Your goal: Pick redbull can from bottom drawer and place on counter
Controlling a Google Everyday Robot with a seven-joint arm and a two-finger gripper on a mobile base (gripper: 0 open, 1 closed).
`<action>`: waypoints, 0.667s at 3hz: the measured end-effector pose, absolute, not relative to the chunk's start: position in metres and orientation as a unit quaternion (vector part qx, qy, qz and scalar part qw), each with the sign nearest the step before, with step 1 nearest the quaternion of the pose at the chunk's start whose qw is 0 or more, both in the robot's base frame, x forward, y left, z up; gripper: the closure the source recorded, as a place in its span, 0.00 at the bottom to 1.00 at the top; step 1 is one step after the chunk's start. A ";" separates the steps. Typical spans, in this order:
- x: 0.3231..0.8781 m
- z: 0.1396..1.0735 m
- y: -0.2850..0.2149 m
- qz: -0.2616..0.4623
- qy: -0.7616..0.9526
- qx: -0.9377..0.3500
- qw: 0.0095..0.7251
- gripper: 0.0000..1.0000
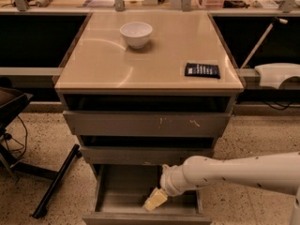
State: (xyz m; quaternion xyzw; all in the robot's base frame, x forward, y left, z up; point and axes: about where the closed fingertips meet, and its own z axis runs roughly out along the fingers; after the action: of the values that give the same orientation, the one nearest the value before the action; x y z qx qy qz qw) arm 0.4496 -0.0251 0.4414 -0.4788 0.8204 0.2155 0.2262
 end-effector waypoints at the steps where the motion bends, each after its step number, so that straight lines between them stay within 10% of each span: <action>1: 0.483 0.464 0.001 0.165 0.777 -0.553 0.251 0.00; 2: 0.482 0.464 0.014 0.168 0.769 -0.564 0.249 0.00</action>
Offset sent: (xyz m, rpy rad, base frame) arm 0.0274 0.0207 0.0187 -0.0621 -0.1170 0.1069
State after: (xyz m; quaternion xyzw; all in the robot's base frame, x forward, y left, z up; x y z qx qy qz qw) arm 0.4821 0.0138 0.4642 -0.5641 0.7692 0.1681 0.2488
